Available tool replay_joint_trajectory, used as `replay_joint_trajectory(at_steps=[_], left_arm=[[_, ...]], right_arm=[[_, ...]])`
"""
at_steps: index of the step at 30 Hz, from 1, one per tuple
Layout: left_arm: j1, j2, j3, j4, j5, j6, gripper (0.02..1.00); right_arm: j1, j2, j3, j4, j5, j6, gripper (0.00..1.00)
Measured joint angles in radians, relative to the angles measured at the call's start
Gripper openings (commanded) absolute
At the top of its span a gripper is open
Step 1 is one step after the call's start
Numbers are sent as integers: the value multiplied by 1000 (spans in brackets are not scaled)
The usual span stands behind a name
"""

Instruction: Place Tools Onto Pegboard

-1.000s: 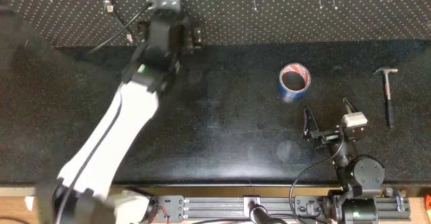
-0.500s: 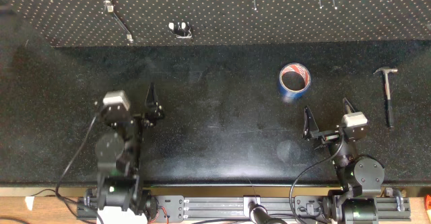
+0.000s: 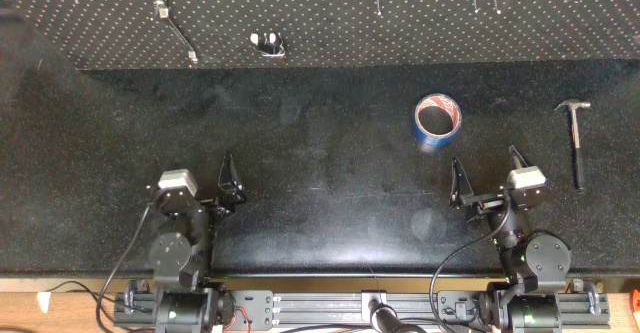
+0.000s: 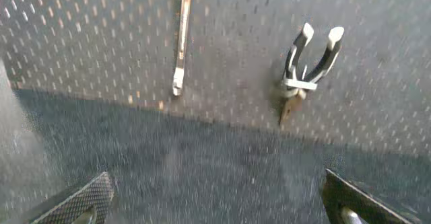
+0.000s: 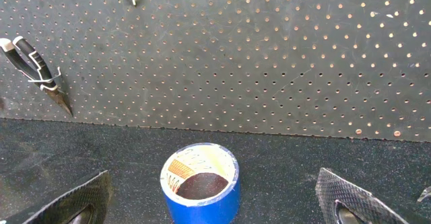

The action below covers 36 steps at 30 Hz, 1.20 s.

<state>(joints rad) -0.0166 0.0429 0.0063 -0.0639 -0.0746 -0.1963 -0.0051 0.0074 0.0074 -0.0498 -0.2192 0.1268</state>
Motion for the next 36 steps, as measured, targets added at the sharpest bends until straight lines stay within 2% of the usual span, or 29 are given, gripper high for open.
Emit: replay_joint_trajectory(at_steps=[6, 11, 16, 33, 36], left_arm=[[0, -27, 0, 0, -3, 33, 996], [0, -27, 0, 0, -3, 155, 996], [0, -27, 0, 0, -3, 193, 998], [0, -27, 0, 0, -3, 196, 996], [0, -27, 0, 0, -2, 196, 996]], right_arm=[[0, 0, 0, 0, 0, 0, 987], [0, 0, 0, 0, 0, 0, 987], [0, 0, 0, 0, 0, 0, 989], [0, 1, 1, 0, -1, 0, 987], [1, 175, 102, -10, -52, 40, 987]])
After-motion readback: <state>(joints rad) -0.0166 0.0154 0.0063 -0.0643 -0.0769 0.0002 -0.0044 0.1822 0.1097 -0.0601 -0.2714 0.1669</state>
